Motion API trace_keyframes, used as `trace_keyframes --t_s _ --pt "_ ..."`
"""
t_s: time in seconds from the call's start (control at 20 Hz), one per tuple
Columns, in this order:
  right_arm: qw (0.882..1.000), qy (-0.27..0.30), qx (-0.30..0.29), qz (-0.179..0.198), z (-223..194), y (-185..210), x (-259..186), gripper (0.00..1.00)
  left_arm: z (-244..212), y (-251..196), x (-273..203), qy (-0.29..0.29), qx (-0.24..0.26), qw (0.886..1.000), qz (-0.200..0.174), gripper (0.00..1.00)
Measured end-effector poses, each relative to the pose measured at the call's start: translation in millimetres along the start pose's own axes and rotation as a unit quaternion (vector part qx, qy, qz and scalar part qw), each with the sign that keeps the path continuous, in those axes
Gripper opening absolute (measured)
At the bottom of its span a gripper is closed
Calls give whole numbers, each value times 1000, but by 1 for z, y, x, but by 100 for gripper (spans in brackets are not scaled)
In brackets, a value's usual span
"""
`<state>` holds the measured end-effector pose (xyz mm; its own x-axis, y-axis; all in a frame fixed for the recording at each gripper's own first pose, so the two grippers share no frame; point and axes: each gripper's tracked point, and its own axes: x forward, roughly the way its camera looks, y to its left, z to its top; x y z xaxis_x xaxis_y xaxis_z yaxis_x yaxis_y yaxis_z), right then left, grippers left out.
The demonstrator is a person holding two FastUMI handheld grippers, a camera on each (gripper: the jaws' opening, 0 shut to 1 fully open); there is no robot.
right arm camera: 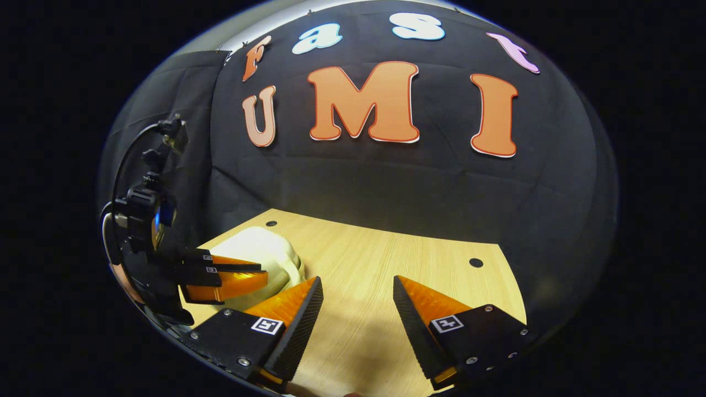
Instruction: First open the suitcase, pack the skin care products into it, and then close the suitcase.
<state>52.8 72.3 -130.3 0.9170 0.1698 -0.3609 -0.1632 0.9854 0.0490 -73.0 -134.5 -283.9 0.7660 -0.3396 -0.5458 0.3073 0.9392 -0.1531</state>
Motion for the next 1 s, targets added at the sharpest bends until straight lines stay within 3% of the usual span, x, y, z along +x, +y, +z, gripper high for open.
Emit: trace_keyframes --t_s 0.05,0.1,0.3,0.5,0.65,0.8,1.0 --pt "1000 -12 -3 -5 7 1 0 83 7 2 -4 -14 3 1000 8 34" --pt "1000 -24 -5 -10 13 1 0 83 15 3 -7 -25 4 1000 10 54" --pt "996 -80 -12 -35 47 1 0 83 60 16 -23 -79 7 996 40 84" --pt "987 -147 -34 -56 88 6 -5 82 99 31 -49 -144 -6 987 74 94" --pt "981 -183 -33 -49 112 20 -7 82 126 45 -71 -183 -16 978 96 96" --pt "979 -196 -33 -41 120 34 -6 83 142 55 -89 -214 -16 971 109 99" --pt "978 -199 -37 -43 120 45 -5 86 143 59 -89 -219 -21 969 111 97"
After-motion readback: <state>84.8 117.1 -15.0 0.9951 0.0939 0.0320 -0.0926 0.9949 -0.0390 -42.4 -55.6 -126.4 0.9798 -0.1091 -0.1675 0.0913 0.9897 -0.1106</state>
